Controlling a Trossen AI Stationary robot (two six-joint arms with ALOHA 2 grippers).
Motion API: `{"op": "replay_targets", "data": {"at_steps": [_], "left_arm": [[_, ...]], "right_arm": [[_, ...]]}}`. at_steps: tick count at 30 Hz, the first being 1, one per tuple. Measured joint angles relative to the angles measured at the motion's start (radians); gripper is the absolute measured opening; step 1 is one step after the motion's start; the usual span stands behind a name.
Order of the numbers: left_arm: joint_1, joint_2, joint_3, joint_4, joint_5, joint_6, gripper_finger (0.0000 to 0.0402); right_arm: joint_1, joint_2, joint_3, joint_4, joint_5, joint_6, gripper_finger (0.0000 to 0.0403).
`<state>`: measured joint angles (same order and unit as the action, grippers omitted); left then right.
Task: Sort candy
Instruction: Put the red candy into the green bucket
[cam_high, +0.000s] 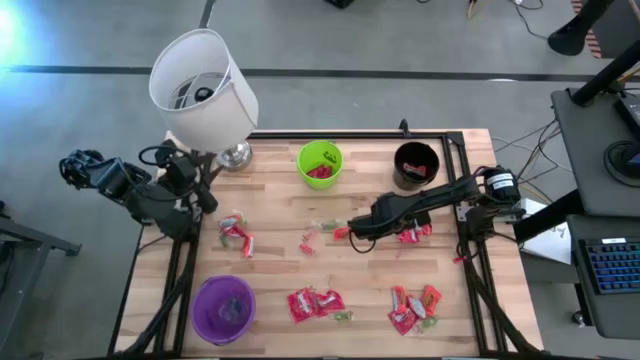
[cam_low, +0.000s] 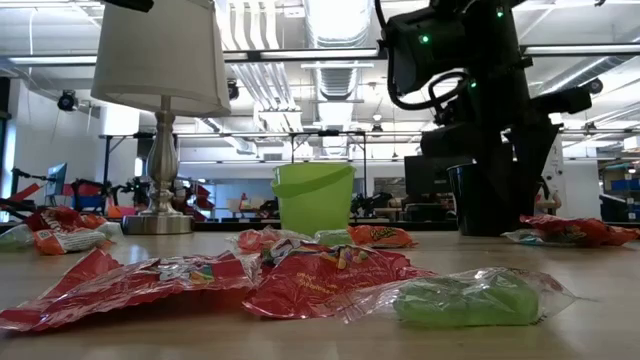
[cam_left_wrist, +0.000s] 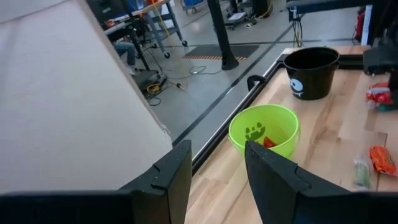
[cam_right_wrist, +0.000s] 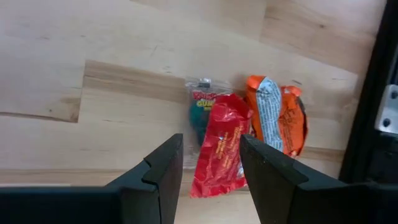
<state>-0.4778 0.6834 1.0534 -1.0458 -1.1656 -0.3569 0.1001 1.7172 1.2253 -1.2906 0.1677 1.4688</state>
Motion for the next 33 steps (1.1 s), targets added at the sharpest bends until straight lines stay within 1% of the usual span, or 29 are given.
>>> {"op": "replay_targets", "data": {"at_steps": [11,15,19,28,33], "left_arm": [[0.005,-0.057,0.000,0.004,-0.003,-0.002,0.0129],[0.005,-0.059,0.000,0.005,-0.003,-0.001,0.0129],[0.004,-0.058,0.000,0.005,-0.003,-0.001,0.0129],[0.004,-0.058,0.000,0.005,-0.002,-0.001,0.0129],[0.004,-0.058,0.000,0.006,0.005,-0.003,0.0129]], "right_arm": [[0.019,0.000,-0.071,0.035,-0.052,0.016,0.0153],[0.027,0.000,-0.115,0.079,-0.098,0.015,0.0153],[0.029,0.001,-0.148,0.122,-0.098,0.014,0.0153],[0.029,0.001,-0.209,0.136,-0.097,0.013,0.0152],[0.029,0.000,-0.264,0.170,-0.096,0.007,0.0135]]}}
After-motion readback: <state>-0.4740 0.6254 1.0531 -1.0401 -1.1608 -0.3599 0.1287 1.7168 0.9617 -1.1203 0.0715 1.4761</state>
